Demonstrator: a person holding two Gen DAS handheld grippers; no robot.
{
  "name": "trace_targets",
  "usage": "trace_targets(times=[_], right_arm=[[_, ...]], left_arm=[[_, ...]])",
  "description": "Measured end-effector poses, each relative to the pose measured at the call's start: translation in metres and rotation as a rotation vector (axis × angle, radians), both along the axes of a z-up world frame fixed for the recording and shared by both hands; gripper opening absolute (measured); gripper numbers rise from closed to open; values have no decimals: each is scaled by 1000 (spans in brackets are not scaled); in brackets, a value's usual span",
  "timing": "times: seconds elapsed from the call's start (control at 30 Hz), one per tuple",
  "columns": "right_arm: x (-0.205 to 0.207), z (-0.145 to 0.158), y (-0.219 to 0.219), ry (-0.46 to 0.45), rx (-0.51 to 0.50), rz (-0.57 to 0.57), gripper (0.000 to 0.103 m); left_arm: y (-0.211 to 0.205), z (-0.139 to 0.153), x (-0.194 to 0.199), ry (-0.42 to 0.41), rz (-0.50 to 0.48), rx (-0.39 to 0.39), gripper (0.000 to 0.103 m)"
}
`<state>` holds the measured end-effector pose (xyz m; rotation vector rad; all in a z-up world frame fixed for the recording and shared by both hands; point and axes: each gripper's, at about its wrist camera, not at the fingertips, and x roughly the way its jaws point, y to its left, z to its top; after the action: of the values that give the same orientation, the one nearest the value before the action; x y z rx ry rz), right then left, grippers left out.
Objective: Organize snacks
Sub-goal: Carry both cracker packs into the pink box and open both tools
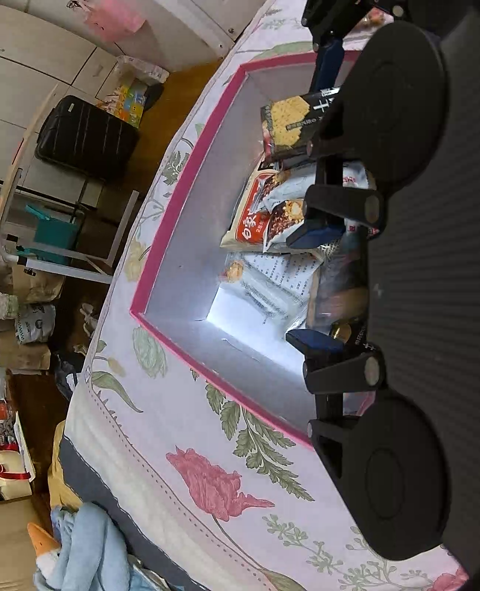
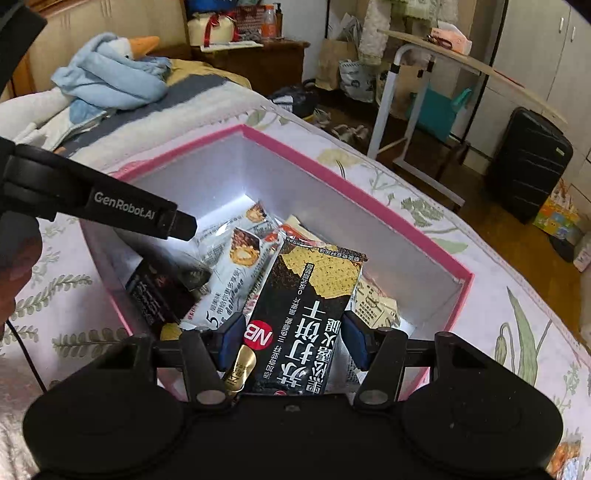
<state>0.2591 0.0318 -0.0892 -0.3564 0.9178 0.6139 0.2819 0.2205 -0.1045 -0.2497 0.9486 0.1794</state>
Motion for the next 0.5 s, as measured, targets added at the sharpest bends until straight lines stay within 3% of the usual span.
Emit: trace_targets(times=[0.13, 0.33, 0.5], right_arm=[[-5, 11, -18, 40, 78, -33, 71], [-30, 55, -69, 91, 233, -94, 71], [-62, 95, -108, 86, 223, -128, 72]], left_arm=[[-11, 7, -13, -17, -40, 35, 56], [-27, 36, -43, -39, -133, 1, 57], [-48, 73, -71, -79, -232, 2, 59]])
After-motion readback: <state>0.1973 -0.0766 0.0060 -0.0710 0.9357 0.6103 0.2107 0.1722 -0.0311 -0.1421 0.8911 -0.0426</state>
